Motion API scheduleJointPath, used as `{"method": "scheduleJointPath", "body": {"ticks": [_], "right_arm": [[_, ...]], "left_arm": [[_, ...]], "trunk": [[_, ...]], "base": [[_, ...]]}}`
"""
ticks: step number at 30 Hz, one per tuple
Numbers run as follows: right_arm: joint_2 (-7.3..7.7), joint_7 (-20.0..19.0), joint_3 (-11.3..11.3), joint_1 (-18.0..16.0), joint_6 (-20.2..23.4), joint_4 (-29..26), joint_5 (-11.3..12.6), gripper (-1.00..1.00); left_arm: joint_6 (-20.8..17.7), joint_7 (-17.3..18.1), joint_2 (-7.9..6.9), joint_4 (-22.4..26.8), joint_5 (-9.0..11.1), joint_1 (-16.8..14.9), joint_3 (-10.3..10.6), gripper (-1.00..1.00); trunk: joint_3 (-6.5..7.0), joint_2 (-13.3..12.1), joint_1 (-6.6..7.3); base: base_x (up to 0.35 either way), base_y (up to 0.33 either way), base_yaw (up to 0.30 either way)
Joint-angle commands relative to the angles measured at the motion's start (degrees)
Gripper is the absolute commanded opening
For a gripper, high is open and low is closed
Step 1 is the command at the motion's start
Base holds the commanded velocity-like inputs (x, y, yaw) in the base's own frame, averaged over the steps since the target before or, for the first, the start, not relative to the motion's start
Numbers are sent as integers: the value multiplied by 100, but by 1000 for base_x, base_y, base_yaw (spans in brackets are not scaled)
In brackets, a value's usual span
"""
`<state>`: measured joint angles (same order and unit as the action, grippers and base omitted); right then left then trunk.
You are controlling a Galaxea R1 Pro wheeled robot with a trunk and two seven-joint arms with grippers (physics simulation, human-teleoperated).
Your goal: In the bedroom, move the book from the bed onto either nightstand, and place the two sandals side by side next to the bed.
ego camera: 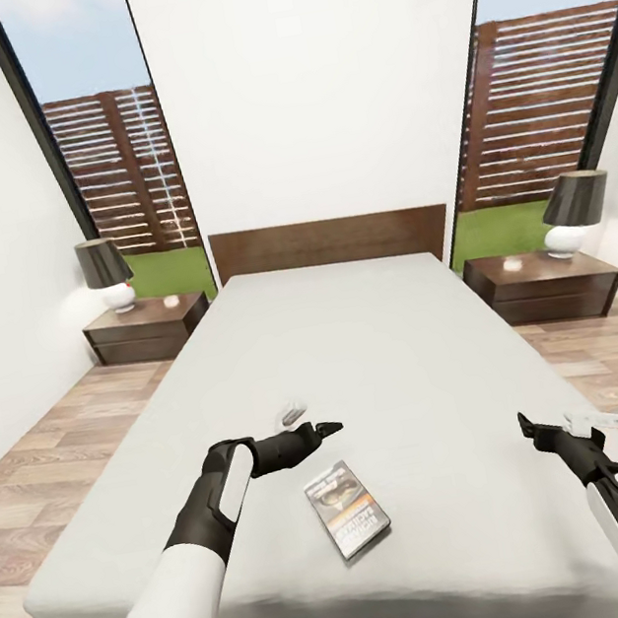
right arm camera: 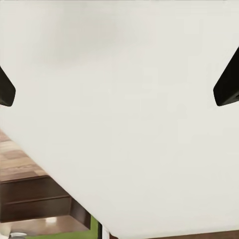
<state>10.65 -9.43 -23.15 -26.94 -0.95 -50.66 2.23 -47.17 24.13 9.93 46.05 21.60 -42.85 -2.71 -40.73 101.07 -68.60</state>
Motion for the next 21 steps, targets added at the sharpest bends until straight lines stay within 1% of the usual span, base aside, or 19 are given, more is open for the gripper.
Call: {"method": "scheduleJointPath", "body": {"ticks": [1,16,21], "right_arm": [[-2,-41,-17,-5,-10,3,24,100],[-5,-41,-14,-5,-10,3,24,100],[-28,-41,-14,-5,-10,3,22,100]], "left_arm": [[-38,22,7,1,-7,-4,-28,100],[-38,22,7,3,-7,-4,-28,100],[-38,22,7,4,-7,-4,-28,100]], "trunk": [[-24,44,-22],[-293,646,-351],[-293,646,-351]], "base": [[0,0,0],[0,0,0],[0,0,0]]}}
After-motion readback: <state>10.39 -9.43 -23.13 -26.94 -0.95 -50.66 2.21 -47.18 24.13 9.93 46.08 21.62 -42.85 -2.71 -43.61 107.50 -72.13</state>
